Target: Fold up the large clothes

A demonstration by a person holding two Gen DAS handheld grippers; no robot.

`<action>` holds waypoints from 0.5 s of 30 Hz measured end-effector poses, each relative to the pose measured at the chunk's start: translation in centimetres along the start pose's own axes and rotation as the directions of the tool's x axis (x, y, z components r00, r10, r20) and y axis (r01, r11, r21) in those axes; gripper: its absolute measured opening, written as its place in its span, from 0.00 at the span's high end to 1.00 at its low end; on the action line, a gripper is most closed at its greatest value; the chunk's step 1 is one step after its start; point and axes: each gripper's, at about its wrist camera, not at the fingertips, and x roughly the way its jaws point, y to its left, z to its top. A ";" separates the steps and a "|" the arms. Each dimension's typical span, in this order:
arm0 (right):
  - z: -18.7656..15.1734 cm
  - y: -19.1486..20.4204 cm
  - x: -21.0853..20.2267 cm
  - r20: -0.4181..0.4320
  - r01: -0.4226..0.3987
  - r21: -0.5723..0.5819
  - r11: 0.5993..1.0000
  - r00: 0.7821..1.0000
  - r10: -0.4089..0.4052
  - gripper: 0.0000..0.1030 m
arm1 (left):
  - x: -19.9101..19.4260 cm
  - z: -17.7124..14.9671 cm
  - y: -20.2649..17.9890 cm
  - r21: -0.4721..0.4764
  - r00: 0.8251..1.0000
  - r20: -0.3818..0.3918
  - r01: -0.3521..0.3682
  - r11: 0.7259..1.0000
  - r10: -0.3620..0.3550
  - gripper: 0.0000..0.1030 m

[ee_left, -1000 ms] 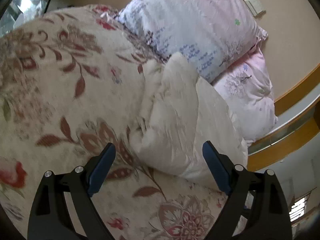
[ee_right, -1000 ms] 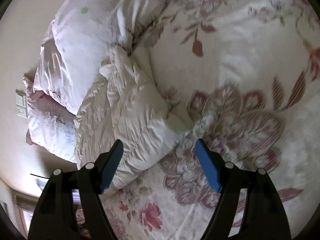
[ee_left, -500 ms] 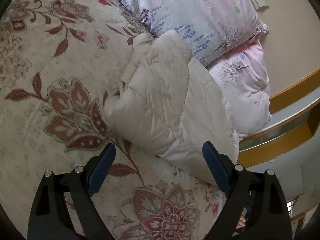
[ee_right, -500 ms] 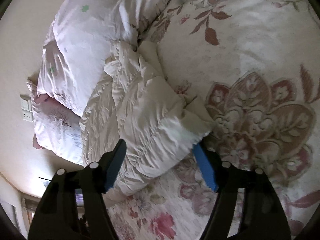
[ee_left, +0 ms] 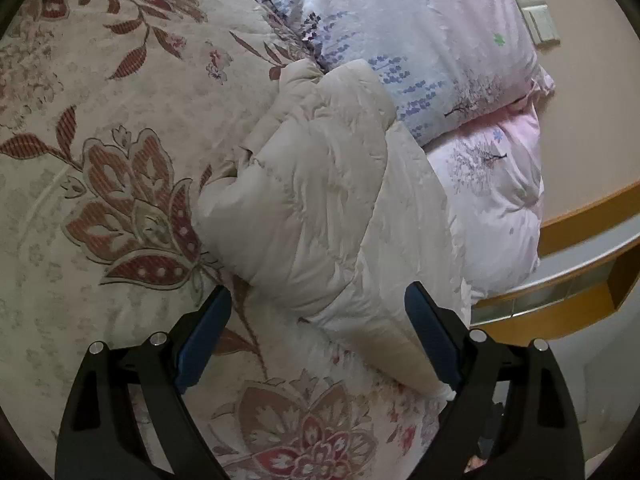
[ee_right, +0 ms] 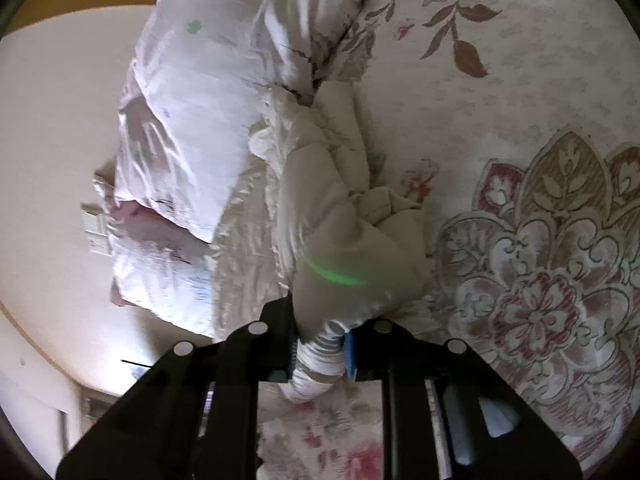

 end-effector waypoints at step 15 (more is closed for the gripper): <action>0.3 0.5 -0.4 -0.014 -0.025 0.003 1.000 1.000 0.025 0.83 | 1.2 1.1 1.4 -0.159 0.996 0.083 0.023 0.987 -0.010 0.47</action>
